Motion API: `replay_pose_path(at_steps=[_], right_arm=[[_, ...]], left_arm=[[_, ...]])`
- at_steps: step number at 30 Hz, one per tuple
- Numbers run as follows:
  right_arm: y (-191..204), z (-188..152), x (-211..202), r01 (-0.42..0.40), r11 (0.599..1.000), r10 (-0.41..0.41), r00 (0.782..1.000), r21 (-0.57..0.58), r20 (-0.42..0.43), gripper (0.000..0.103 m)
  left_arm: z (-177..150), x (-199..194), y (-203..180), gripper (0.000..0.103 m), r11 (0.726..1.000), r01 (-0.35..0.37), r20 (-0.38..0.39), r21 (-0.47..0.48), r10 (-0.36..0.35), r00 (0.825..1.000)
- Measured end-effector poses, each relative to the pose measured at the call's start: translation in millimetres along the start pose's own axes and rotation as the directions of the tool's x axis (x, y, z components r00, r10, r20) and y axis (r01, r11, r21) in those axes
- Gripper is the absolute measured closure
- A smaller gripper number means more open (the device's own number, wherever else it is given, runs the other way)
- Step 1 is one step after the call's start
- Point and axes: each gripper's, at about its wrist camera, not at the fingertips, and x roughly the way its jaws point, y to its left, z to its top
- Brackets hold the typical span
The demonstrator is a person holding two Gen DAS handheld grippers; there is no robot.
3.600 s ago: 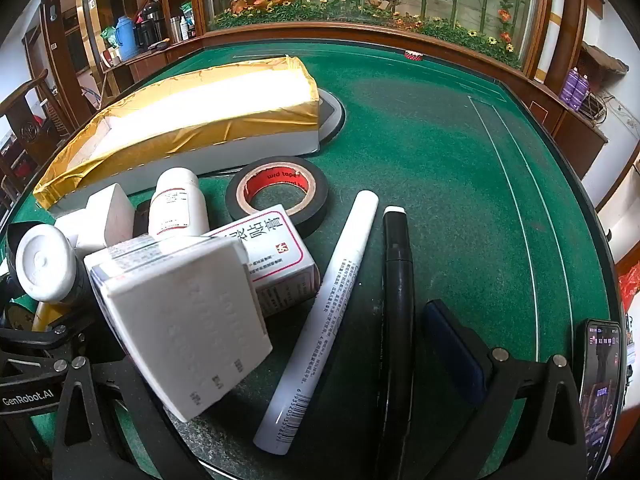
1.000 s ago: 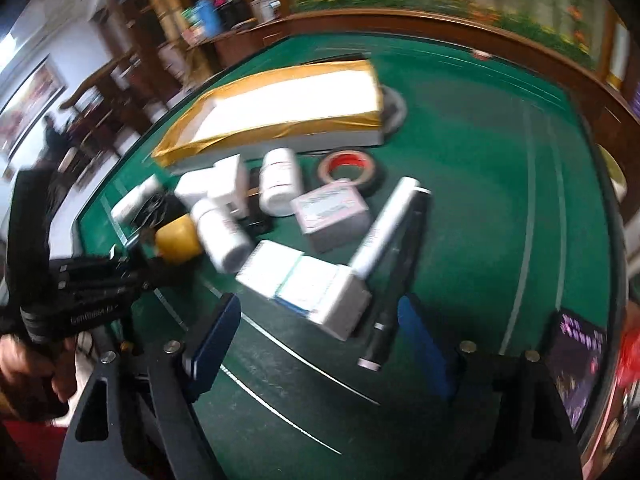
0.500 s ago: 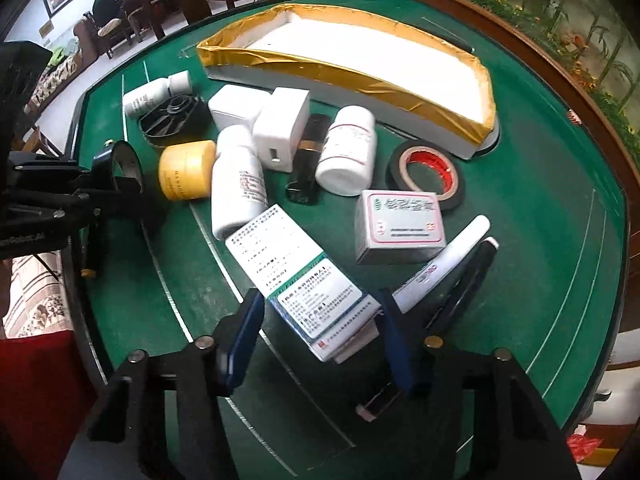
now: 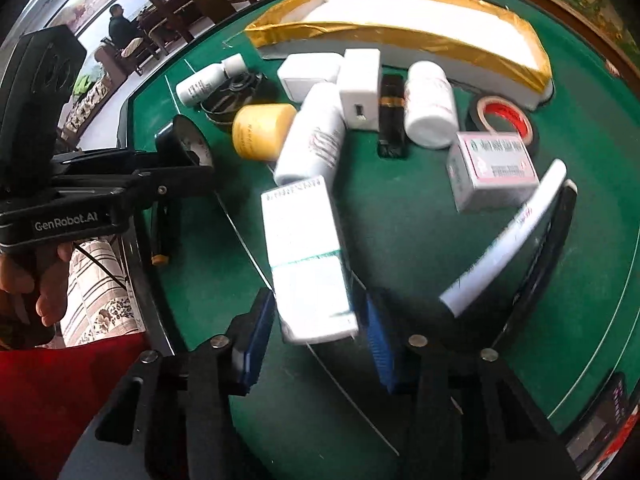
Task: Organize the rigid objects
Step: 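Grasp black tape roll with left tool while right tool grasps white medicine box, then carry black tape roll into foam tray with left tool while right tool places box there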
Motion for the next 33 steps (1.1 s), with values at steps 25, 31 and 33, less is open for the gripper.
replay_pose_path(at_steps=[25, 31, 33], right_arm=[[-0.2, 8.9, -23.2, 0.032, 0.997, -0.037, 0.995, 0.066, 0.087, 0.067], [-9.8, 17.6, -48.0, 0.037, 0.993, -0.055, 0.986, 0.115, 0.158, 0.067], [-13.6, 21.3, -53.9, 0.042, 0.991, -0.065, 0.982, 0.128, 0.177, 0.067]], left_arm=[[25.9, -31.4, -10.6, 0.096, 0.99, 0.112, 0.078, 0.089, -0.119, 0.99], [53.6, -40.7, -20.1, 0.096, 0.984, 0.118, 0.08, 0.135, -0.13, 0.988], [65.4, -41.1, -22.1, 0.096, 0.982, 0.113, 0.079, 0.15, -0.126, 0.989]])
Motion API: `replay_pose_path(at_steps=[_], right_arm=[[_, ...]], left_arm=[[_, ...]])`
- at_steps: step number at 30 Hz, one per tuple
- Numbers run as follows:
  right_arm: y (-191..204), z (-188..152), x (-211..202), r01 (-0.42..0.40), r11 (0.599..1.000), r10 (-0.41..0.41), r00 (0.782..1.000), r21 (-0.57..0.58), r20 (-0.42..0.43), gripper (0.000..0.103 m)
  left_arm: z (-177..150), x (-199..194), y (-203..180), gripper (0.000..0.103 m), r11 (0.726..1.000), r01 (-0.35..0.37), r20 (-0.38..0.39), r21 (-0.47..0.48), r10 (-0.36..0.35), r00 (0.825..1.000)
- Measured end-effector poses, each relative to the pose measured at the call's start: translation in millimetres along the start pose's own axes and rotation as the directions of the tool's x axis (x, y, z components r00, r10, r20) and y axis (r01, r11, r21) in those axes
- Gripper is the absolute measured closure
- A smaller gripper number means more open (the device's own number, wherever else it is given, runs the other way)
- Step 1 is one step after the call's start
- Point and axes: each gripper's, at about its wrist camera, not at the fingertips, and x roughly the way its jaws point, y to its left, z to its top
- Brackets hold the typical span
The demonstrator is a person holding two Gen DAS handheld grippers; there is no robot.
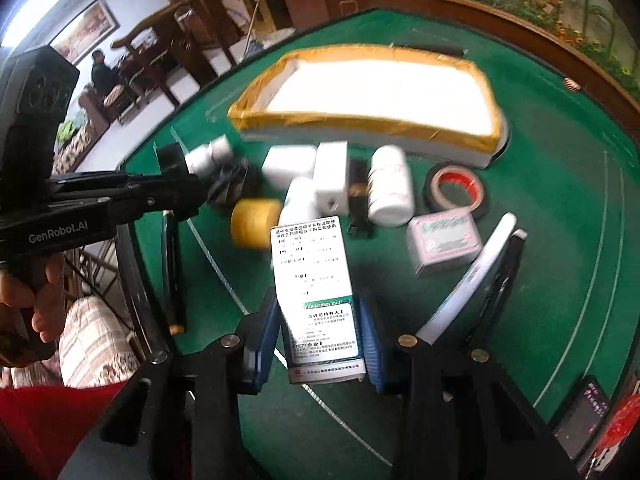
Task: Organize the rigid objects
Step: 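Carry black tape roll into foam tray with left tool while right tool places box there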
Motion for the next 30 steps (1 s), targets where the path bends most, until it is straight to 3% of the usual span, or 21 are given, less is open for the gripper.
replay_pose_path(at_steps=[15, 30], right_arm=[[-17.8, 43.5, -15.6, 0.076, 0.993, -0.084, 0.991, 0.088, 0.101, 0.067], [-39.7, 100.2, 3.8, 0.124, 0.98, -0.144, 0.982, 0.156, 0.125, 0.067]], left_arm=[[83.3, 34.9, 12.2, 0.096, 0.999, -0.02, -0.023, 0.039, 0.021, 1.0], [117.6, 82.4, 31.9, 0.096, 0.997, -0.053, -0.076, 0.053, 0.057, 0.995]])
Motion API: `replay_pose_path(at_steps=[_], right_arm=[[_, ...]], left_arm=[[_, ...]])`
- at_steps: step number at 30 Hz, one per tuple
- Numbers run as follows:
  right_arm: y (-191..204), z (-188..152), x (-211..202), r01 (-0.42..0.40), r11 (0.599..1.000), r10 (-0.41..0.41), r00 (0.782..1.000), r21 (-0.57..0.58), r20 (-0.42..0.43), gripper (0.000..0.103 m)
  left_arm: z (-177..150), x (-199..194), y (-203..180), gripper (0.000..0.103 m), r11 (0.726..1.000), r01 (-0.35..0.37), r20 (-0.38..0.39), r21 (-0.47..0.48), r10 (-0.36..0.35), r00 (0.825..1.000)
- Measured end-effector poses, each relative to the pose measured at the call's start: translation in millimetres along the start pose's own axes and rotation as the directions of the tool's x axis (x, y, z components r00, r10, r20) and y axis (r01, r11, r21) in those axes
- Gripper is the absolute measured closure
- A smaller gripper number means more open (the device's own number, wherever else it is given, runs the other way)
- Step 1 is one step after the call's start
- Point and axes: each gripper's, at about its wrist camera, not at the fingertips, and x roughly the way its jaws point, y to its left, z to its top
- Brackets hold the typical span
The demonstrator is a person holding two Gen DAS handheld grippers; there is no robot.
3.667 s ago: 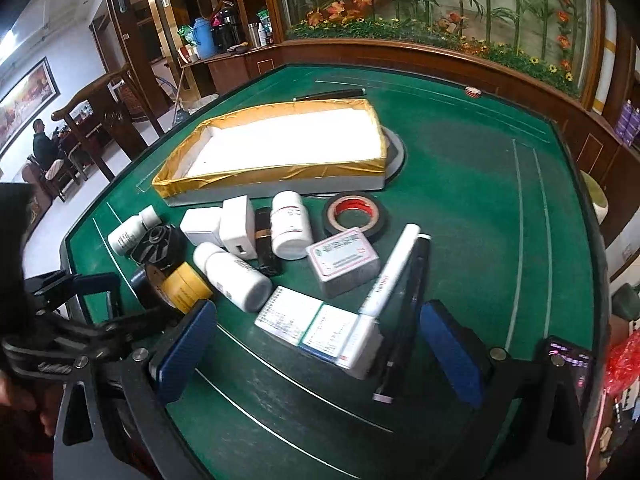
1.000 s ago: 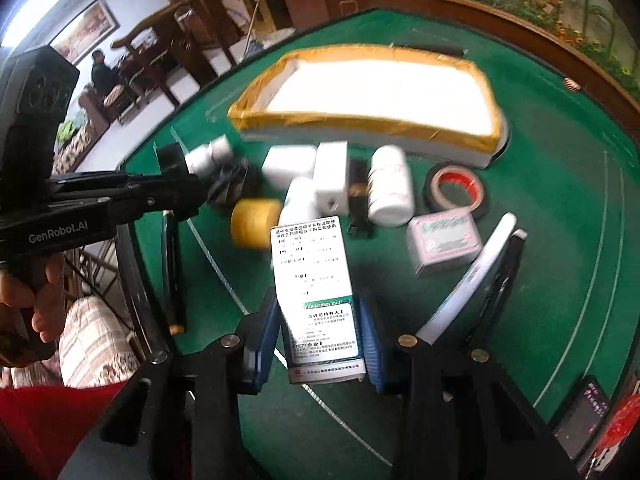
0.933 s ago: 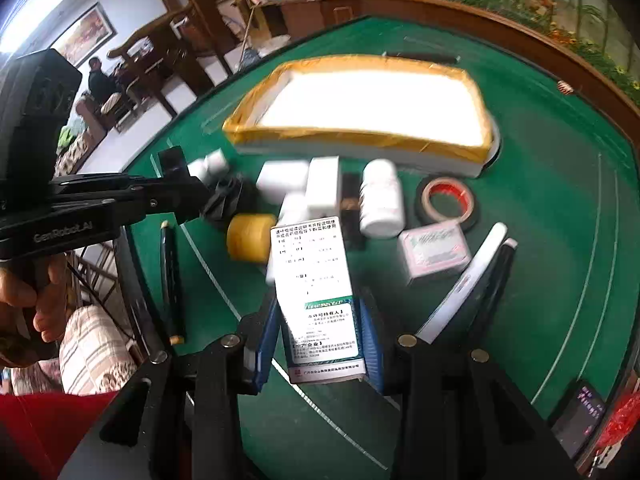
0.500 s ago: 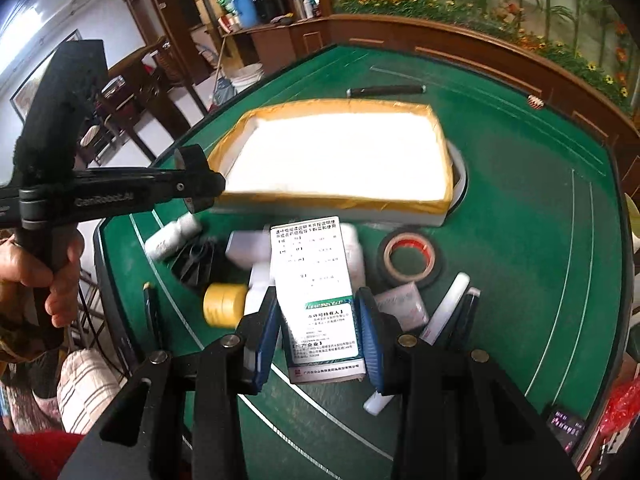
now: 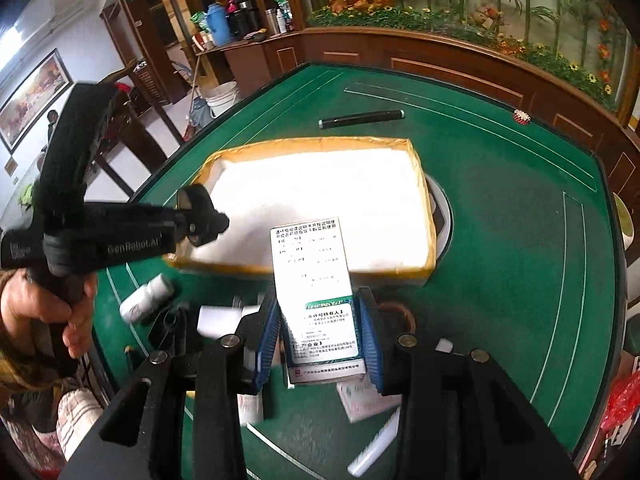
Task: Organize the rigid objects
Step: 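Carry black tape roll into foam tray with left tool while right tool places box there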
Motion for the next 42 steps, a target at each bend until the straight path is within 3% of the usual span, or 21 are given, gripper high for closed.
replay_pose_path(at_steps=[8, 17, 33, 36, 38, 40, 42], right_arm=[[-4.0, 29.3, 31.1, 0.024, 1.0, -0.024, 1.0, 0.015, -0.014, 0.067], [-14.5, 58.9, 79.2, 0.052, 0.997, -0.049, 0.997, 0.056, -0.054, 0.067], [-19.6, 86.8, 144.7, 0.112, 0.993, -0.107, 0.986, 0.033, -0.127, 0.067], [-23.0, 86.4, 152.4, 0.123, 0.992, -0.117, 0.984, 0.039, -0.137, 0.066], [-25.1, 88.4, 156.9, 0.13, 0.991, -0.124, 0.983, 0.038, -0.138, 0.066], [-26.5, 90.8, 160.5, 0.133, 0.99, -0.126, 0.982, 0.041, -0.14, 0.066], [-26.9, 93.1, 162.7, 0.132, 0.99, -0.124, 0.982, 0.043, -0.143, 0.066]], left_arm=[[18.1, 26.2, 14.7, 0.096, 1.0, -0.004, -0.041, -0.022, 0.003, 0.999], [38.6, 58.1, 43.5, 0.097, 0.993, -0.005, -0.098, -0.116, -0.006, 0.995], [65.0, 74.7, 56.7, 0.096, 0.994, -0.004, -0.128, -0.11, -0.01, 0.992], [67.4, 73.8, 57.8, 0.076, 0.995, -0.007, -0.123, -0.103, -0.006, 0.992], [69.2, 68.6, 57.5, 0.051, 0.996, -0.001, -0.103, -0.092, -0.009, 0.995], [69.7, 60.9, 56.1, 0.043, 0.997, 0.004, -0.082, -0.074, -0.01, 0.997], [68.9, 52.7, 53.5, 0.043, 0.998, 0.001, -0.071, -0.056, -0.005, 0.997]])
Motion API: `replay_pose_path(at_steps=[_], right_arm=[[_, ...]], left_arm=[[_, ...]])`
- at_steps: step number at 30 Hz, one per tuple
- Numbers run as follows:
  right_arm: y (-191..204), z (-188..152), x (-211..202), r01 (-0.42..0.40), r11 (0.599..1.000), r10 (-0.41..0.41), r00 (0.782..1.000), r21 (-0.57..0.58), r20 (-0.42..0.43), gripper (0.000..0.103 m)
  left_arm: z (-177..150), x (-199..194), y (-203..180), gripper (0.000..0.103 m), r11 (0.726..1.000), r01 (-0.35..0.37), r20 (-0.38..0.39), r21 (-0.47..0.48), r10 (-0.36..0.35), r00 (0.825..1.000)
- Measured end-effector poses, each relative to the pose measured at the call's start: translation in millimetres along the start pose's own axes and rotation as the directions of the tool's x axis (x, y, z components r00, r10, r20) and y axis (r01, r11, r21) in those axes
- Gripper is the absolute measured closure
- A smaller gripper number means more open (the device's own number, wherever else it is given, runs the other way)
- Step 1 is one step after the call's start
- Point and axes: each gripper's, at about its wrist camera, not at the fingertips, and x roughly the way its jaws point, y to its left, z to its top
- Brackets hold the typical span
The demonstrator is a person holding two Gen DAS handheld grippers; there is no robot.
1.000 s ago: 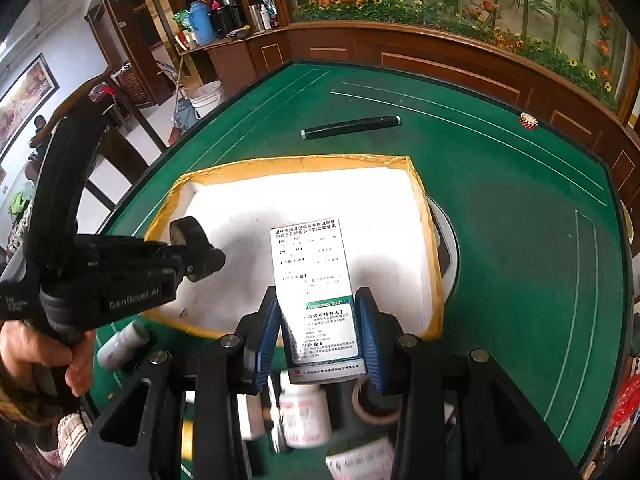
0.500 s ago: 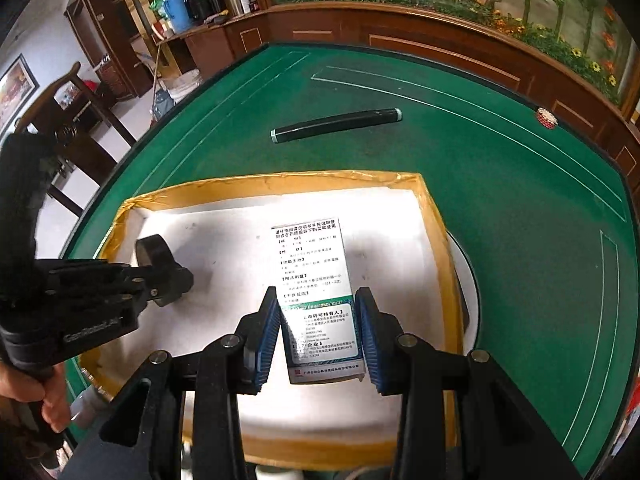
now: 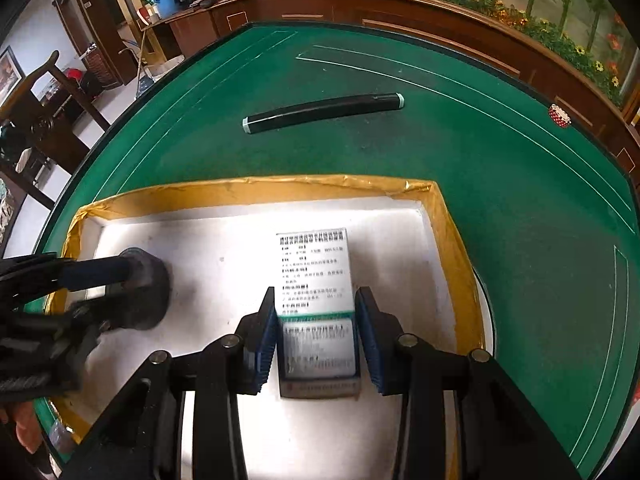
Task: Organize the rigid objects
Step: 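Carry black tape roll into foam tray with left tool while right tool places box there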
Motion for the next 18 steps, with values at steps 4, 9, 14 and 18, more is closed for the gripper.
replay_pose_path(at_steps=[4, 9, 14, 18], right_arm=[[0.4, 3.1, -1.0, -0.017, 1.0, 0.017, 1.0, 0.009, 0.013, 0.066], [-5.2, -1.0, -18.6, -0.024, 0.999, 0.022, 0.999, 0.035, 0.05, 0.049], [-18.0, -16.3, -58.1, -0.059, 0.995, 0.047, 0.99, 0.086, 0.133, 0.044], [-29.2, -39.6, -83.6, -0.084, 0.988, 0.061, 0.984, 0.133, 0.169, 0.043]], left_arm=[[-17.5, -13.4, -3.8, 0.043, 0.999, 0.047, -0.006, 0.024, -0.047, 0.999], [-39.6, -3.5, -1.2, 0.043, 0.999, 0.026, -0.078, 0.043, -0.022, 0.997], [-38.3, 10.9, 13.1, 0.043, 1.0, 0.009, -0.082, -0.014, -0.01, 0.997], [-22.6, 18.1, 12.6, 0.058, 1.0, -0.015, -0.059, -0.024, 0.013, 0.998]])
